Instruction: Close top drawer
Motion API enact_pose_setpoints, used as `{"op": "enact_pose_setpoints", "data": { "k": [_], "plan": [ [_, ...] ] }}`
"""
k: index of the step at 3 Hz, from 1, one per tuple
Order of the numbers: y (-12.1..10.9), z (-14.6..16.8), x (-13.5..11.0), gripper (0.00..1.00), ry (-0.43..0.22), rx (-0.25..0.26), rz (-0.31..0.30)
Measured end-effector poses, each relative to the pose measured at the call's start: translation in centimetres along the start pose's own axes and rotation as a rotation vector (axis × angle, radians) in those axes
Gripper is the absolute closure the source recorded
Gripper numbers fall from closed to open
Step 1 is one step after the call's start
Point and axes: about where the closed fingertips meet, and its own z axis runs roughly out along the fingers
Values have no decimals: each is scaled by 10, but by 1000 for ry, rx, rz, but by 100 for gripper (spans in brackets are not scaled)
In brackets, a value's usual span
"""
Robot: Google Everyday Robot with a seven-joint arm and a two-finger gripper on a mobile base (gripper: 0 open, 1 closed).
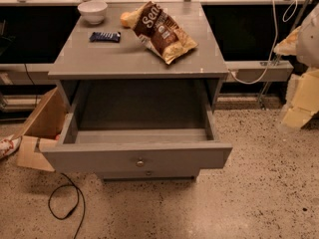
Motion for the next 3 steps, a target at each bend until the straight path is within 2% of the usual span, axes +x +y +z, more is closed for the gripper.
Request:
{"op": "enact_pose_setpoints", "data": {
  "k": [1,2,3],
  "plan": [
    [0,0,0,0,0,0,0],
    [6,27,0,0,-35,-75,31],
    [38,85,-19,0,-137,-163,23]
  ]
}}
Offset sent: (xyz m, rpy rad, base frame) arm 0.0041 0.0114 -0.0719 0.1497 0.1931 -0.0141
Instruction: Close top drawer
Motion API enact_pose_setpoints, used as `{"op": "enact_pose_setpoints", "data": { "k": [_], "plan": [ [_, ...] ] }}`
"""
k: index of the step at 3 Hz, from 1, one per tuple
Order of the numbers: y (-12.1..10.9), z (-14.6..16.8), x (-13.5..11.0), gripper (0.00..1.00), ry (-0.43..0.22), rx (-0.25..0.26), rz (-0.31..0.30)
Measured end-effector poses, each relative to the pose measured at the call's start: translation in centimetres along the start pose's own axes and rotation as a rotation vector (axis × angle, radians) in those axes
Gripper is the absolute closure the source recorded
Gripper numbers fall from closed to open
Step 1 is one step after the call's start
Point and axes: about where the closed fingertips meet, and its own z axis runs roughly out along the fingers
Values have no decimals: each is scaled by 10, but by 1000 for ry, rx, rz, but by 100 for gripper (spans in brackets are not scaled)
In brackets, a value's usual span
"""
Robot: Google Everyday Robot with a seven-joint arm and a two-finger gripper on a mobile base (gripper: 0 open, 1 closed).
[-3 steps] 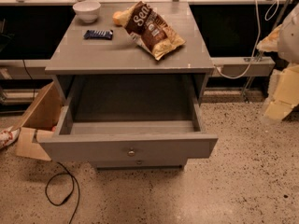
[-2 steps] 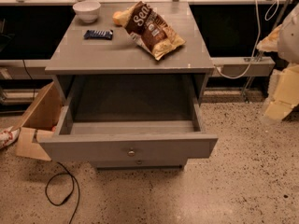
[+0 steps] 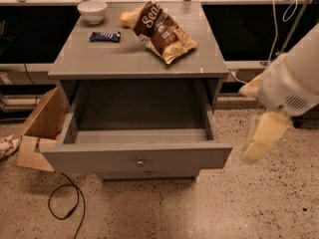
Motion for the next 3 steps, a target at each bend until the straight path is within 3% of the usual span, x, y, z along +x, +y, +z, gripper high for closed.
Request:
{"op": "enact_pose_setpoints", "data": {
  "k": [1,2,3],
  "plan": [
    [28,68,0,0,-38,-81,-8],
    [60,138,1,2,-79,-153,30],
    [75,178,-9,24,-83,-196,18]
  ]
}}
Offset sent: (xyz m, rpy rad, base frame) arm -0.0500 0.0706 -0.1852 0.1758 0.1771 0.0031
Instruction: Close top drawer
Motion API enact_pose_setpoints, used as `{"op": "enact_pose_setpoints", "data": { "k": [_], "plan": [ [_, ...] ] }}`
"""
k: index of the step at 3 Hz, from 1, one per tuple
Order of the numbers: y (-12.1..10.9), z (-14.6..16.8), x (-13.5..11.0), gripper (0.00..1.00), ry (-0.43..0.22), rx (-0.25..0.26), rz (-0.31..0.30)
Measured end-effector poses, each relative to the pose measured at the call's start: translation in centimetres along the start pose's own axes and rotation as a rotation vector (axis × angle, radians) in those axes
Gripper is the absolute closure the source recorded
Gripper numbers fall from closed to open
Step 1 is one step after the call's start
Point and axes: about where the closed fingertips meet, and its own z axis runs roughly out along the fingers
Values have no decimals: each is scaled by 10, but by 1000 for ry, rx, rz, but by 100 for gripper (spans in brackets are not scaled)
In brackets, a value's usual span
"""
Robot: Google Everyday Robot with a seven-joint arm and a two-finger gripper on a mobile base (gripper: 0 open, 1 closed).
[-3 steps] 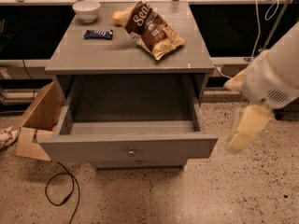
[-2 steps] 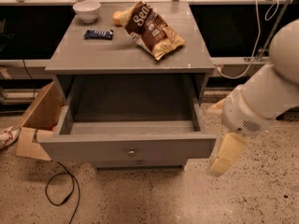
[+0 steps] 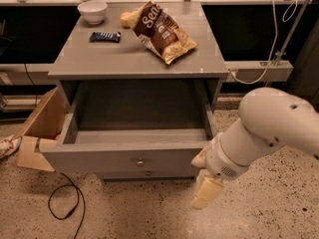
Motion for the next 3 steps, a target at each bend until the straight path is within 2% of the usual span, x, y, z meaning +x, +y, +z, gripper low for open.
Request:
{"op": "enact_pose_setpoints", "data": {
  "k": [1,2,3],
  "plan": [
    [-18,49,-19,56,-3,46,-4],
    [-53,70,-34,79,4,157,21],
    [-112,99,-54,100,22,289,63]
  ]
}}
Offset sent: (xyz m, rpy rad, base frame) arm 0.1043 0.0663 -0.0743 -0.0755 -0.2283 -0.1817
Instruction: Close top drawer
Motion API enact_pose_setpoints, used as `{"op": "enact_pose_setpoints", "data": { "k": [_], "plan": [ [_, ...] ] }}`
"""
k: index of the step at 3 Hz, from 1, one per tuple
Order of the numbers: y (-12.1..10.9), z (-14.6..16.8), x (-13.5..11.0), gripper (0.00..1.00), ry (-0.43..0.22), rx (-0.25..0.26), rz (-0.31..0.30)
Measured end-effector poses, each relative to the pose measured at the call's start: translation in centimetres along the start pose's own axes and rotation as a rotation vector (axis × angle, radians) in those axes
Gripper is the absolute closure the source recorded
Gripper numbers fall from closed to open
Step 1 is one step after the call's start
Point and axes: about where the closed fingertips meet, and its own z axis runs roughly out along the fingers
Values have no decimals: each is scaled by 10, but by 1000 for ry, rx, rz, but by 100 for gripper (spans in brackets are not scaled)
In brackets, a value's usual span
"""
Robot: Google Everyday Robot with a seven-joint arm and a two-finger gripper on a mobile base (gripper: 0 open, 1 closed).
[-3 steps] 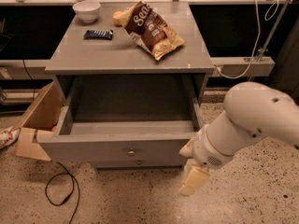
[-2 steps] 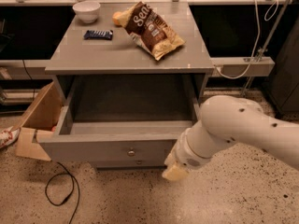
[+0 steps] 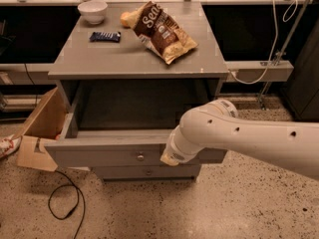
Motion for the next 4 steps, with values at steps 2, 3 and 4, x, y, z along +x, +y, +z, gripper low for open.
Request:
{"op": "enact_pose_setpoints", "data": {
  "k": [2,3,4],
  "plan": [
    [-11,-1,3,100,-42,17,-39],
    [-40,-2,12,100,-127,40,-58],
    [-69,-3,17,100,-229,64,-86]
  ]
}}
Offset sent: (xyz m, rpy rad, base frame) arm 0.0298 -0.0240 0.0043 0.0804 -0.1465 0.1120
